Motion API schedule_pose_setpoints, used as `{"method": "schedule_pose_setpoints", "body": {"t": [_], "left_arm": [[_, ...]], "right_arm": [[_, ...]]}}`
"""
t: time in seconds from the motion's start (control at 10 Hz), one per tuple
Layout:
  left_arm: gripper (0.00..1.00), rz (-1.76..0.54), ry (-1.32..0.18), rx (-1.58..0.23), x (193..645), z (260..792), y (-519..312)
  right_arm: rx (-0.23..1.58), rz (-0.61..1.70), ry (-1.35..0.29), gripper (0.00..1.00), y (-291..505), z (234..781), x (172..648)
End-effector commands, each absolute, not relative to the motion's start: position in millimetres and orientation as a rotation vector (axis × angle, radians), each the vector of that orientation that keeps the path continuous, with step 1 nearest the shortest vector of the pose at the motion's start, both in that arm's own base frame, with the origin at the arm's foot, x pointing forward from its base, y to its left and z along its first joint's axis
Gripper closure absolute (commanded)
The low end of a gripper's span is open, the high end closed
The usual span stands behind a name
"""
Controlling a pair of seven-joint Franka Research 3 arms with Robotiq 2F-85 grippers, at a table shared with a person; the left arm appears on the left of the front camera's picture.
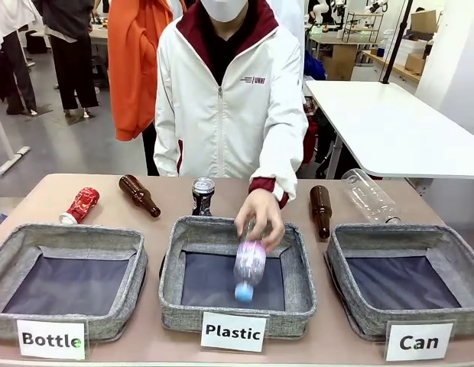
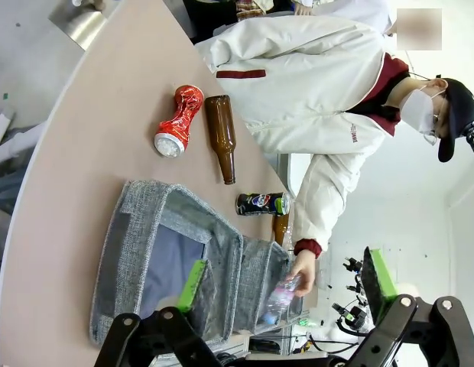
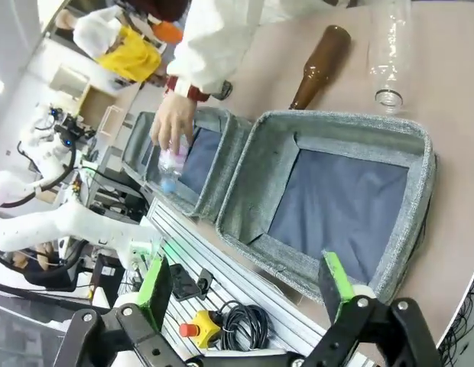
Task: Sort the can waste into the basket.
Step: Pick up the can waste from the table and place it in the right Fabric basket.
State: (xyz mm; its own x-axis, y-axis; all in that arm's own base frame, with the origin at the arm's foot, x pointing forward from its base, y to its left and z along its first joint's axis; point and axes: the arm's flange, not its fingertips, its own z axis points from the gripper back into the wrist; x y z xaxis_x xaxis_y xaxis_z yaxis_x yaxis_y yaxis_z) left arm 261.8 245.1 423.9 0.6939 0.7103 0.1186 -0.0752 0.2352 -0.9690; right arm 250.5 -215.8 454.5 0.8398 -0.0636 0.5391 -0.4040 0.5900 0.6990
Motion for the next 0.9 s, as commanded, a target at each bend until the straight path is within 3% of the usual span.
{"method": "schedule_pose_setpoints", "body": {"t": [0.0, 0.5, 0.8], "left_arm": [[0.0, 0.563, -0.637, -1.228, 260.4, 423.5, 246.7], [0.0, 0.563, -0.637, -1.228, 260.4, 423.5, 246.7], [0.0, 0.563, -0.637, -1.228, 260.4, 423.5, 246.7]], "right_arm": [[0.91, 0.268, -0.602, 0.0, -203.7, 458.2, 256.0], [0.759, 0.447, -0.438, 0.0, -34.0, 468.1, 370.2], [0.69, 0.545, -0.408, 0.0, 54.0, 449.4, 399.1]]}}
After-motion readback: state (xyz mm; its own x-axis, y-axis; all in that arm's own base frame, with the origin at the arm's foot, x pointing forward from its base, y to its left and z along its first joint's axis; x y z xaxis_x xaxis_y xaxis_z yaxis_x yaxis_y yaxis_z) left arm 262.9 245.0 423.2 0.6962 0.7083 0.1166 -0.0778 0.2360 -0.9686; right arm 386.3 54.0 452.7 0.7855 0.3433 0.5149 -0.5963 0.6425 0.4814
